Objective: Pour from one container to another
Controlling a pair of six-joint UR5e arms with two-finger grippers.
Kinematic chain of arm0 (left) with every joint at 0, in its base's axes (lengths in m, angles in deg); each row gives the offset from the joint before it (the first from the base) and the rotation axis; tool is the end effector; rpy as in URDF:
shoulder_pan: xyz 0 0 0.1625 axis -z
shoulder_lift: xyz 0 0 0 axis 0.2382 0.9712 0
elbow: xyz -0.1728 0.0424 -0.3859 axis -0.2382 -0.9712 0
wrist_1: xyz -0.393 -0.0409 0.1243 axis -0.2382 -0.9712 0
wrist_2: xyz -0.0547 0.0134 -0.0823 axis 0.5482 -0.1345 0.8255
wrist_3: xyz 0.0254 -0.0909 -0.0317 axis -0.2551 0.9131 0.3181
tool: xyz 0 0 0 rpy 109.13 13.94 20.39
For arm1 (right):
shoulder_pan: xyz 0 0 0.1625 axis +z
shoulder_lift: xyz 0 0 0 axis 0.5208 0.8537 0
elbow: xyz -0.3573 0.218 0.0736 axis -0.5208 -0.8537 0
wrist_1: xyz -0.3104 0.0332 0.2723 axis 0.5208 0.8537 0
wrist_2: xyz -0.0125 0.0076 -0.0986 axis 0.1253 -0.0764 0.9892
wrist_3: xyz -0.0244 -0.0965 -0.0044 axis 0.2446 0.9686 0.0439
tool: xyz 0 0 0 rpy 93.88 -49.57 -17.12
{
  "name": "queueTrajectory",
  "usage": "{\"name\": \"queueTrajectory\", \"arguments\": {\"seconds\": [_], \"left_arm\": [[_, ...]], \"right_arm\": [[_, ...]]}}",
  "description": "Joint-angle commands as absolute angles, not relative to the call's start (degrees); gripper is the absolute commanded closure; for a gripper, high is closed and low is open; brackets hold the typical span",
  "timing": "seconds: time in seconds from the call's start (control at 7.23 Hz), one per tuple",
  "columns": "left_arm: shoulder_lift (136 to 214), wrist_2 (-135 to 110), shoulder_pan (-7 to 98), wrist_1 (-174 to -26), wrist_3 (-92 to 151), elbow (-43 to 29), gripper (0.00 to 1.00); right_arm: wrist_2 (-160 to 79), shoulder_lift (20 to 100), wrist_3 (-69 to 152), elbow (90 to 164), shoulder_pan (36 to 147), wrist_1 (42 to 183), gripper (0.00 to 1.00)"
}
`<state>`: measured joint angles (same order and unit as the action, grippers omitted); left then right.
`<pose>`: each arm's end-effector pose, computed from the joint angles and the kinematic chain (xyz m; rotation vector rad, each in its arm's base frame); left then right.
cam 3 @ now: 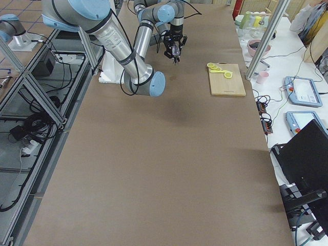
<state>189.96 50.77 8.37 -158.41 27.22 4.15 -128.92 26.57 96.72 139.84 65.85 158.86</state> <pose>0.5593 -0.3809 0.2244 1.5168 1.2021 0.5725 -0.4525 -0.4279 0.0651 0.6393 -0.5103 -1.6879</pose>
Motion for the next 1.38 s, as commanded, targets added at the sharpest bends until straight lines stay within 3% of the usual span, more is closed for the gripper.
{"name": "queueTrajectory", "arguments": {"seconds": [0.0, 0.41, 1.24], "left_arm": [[190.0, 50.8, 8.4, -158.4, 27.2, 4.4, 1.00], [190.0, 50.8, 8.4, -158.4, 27.2, 4.8, 1.00], [190.0, 50.2, 9.2, -158.4, 27.1, 4.7, 1.00]], "right_arm": [[-129.2, 28.4, 96.7, 142.4, 66.4, 158.8, 1.00], [-130.7, 31.9, 96.8, 145.4, 68.9, 157.9, 1.00], [-144.6, 41.4, 96.9, 145.5, 82.1, 142.9, 1.00]]}}
